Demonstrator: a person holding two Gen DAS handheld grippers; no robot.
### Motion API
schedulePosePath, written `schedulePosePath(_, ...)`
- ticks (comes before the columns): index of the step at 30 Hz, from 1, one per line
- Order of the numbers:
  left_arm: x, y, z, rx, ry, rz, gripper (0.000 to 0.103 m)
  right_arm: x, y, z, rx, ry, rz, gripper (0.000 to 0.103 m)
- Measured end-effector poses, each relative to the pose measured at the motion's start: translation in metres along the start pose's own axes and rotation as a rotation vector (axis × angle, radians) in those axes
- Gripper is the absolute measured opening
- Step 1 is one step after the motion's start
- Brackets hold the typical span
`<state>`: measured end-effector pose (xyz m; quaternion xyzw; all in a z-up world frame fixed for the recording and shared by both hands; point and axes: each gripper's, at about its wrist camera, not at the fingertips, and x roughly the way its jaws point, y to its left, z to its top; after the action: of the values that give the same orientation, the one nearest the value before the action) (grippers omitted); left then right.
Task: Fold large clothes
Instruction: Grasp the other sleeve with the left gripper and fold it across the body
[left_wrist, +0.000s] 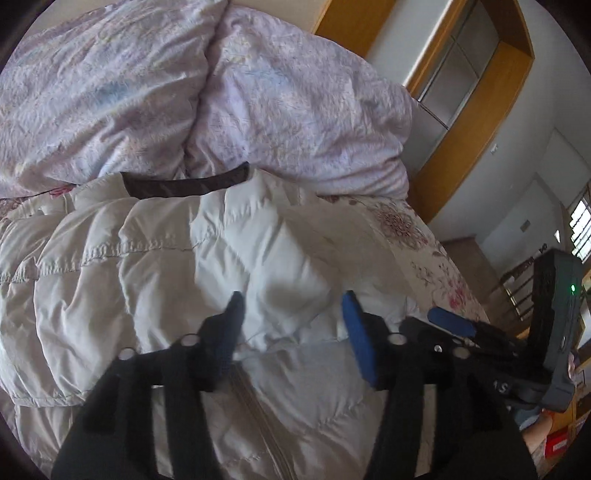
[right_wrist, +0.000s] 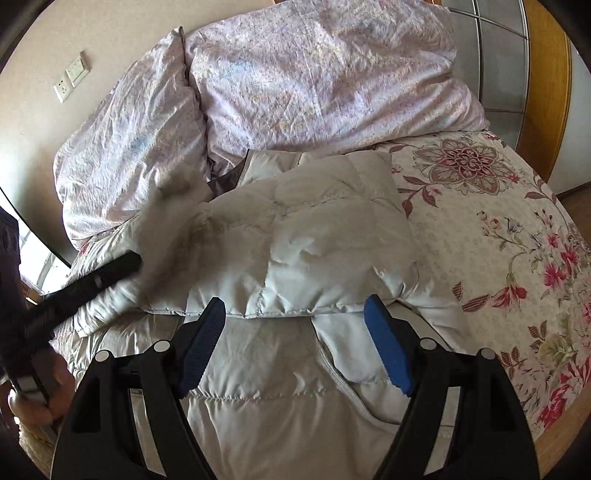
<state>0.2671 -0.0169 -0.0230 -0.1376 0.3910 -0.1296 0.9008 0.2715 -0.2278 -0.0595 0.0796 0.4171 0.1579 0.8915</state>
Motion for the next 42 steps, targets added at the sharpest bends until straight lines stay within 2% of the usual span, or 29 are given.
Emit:
schedulePosePath(2,-0.018,-0.002,-0.002,0.024,-0.045,-0.008,0.089,-0.003,0.01,0.004,-0.038,-0.026,-0.011,0.079)
schedulePosePath(3,-0.031,0.002,-0.001,0.029,-0.08,0.0,0.093,-0.005,0.017,0.006,-0.061,-0.041,-0.016,0.078)
schedulePosePath(5,-0.057,0.02,0.006,0.024,-0.138,0.065,0.094,-0.008,0.033,0.011,-0.112,-0.074,-0.012,0.077)
schedulePosePath(10,-0.095,0.086,0.012,-0.054,-0.196,0.295,0.094,0.001,0.079,0.024,-0.257,-0.127,0.032,0.062)
schedulePosePath(14,-0.1,0.12,0.01,-0.06,-0.193,0.42,0.094,0.023,0.111,0.027,-0.395,-0.174,0.001,0.055)
schedulePosePath(18,-0.095,0.14,0.006,-0.029,-0.179,0.532,0.094,0.046,0.129,0.025,-0.471,-0.155,0.013,0.044)
schedulePosePath(23,-0.077,0.154,0.002,-0.011,-0.147,0.583,0.094,0.067,0.139,0.021,-0.542,-0.134,0.003,0.041)
schedulePosePath(25,-0.069,0.161,0.001,-0.02,-0.128,0.585,0.094,0.081,0.137,0.022,-0.555,-0.096,-0.037,0.04)
schedulePosePath(26,-0.063,0.165,0.001,-0.023,-0.117,0.589,0.094,0.093,0.133,0.022,-0.552,-0.048,-0.075,0.039)
schedulePosePath(28,-0.052,0.173,-0.001,-0.027,-0.09,0.604,0.094,0.107,0.123,0.024,-0.521,0.012,-0.066,0.038)
schedulePosePath(30,-0.042,0.181,-0.005,-0.038,-0.068,0.61,0.094,0.115,0.116,0.023,-0.493,0.035,-0.042,0.038)
schedulePosePath(34,-0.026,0.194,-0.012,-0.053,-0.043,0.603,0.095,0.122,0.114,0.022,-0.488,0.044,-0.03,0.038)
schedulePosePath(42,-0.009,0.205,-0.017,-0.058,-0.029,0.615,0.101,0.126,0.11,0.018,-0.472,-0.014,-0.007,0.038)
